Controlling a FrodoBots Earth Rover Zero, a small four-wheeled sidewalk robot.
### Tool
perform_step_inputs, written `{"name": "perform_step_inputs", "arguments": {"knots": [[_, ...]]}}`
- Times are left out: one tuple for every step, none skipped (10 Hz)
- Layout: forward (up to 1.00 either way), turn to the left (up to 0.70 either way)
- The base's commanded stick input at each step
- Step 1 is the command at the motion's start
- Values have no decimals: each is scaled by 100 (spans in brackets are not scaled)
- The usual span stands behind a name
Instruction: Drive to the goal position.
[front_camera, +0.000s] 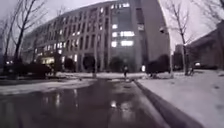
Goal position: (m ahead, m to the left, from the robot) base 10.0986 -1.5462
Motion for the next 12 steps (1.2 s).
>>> {"name": "perform_step_inputs", "arguments": {"knots": [[100, 0], [100, -6], [100, -27], [100, -27], [100, -27], [100, -27], [100, -27], [100, -27], [100, -27], [100, -27], [100, -23], [100, -4]]}}
